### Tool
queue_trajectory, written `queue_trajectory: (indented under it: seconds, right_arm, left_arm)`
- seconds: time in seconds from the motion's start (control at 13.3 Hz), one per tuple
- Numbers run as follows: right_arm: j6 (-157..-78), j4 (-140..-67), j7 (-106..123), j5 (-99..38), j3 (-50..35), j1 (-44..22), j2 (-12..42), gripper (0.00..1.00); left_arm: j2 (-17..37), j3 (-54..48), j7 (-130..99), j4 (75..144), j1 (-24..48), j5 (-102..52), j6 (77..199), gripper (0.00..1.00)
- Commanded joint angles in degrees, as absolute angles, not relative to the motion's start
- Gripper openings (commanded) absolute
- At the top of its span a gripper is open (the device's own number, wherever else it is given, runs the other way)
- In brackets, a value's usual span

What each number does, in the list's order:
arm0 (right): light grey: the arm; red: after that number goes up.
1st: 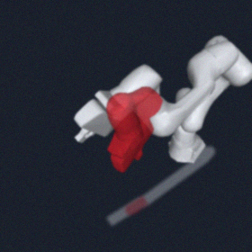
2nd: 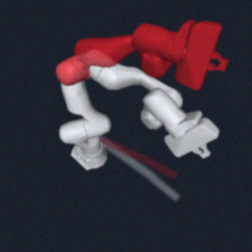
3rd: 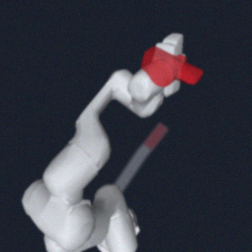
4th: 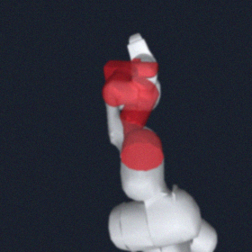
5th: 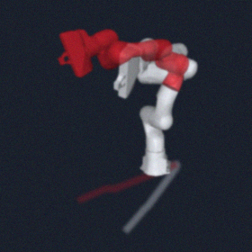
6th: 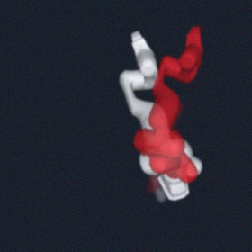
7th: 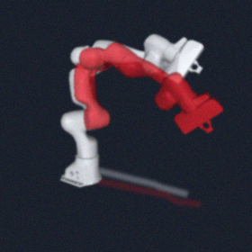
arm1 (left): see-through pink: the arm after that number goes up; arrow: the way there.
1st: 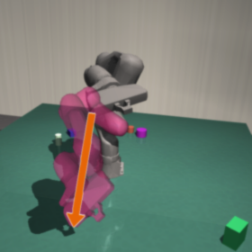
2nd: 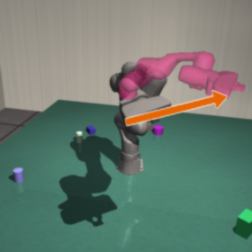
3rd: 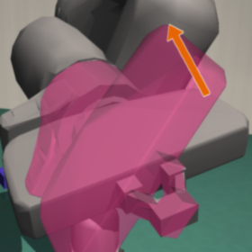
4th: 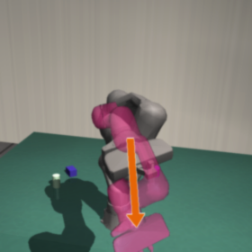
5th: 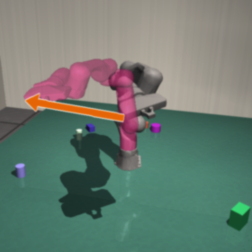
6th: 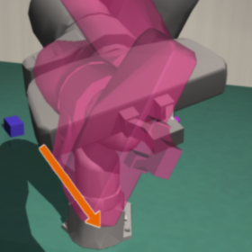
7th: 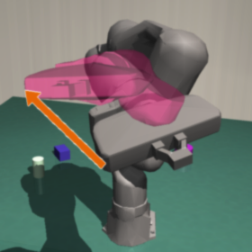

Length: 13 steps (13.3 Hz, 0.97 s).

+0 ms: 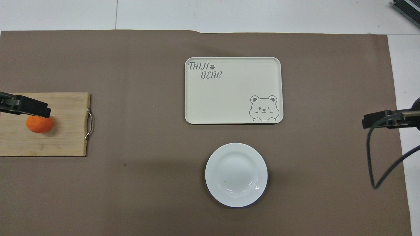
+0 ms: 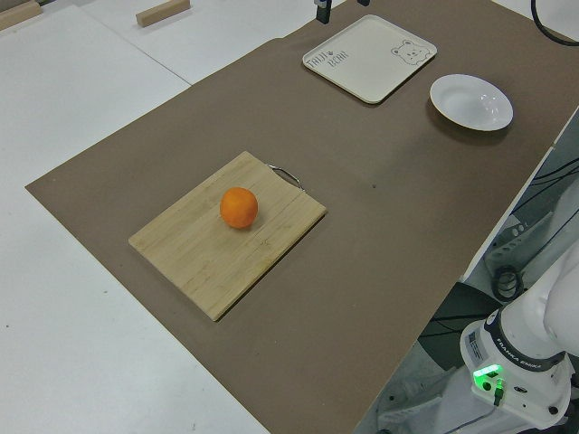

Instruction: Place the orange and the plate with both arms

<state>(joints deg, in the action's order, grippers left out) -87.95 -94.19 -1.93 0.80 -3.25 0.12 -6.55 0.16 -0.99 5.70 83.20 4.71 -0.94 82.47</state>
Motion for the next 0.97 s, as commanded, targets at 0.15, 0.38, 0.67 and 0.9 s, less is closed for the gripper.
queue_trajectory:
  seconds: [0.15, 0.38, 0.67, 0.9]
  right_arm:
    - [-87.72, -94.13, -2.99, -6.5, -2.64, 0.7, -7.03, 1.0]
    - [-87.89, -94.04, -2.99, -6.5, -2.46, 1.32, -6.94, 1.0]
    - [-87.89, -94.04, -2.99, -6.42, -2.46, 1.23, -6.94, 1.0]
    - [-87.89, -94.04, -2.99, -6.42, -2.46, 1.32, -6.94, 1.0]
  left_arm:
    - [-1.14, -1.41, 6.59, 84.73, 3.87, -0.35, 83.58, 1.0]
    - [-1.14, -1.41, 6.68, 84.73, 3.87, -0.35, 83.67, 1.0]
    - [-1.14, -1.41, 6.77, 84.81, 2.81, -0.44, 83.67, 1.0]
    - [-1.23, -1.41, 6.77, 84.9, 2.81, -0.53, 84.11, 1.0]
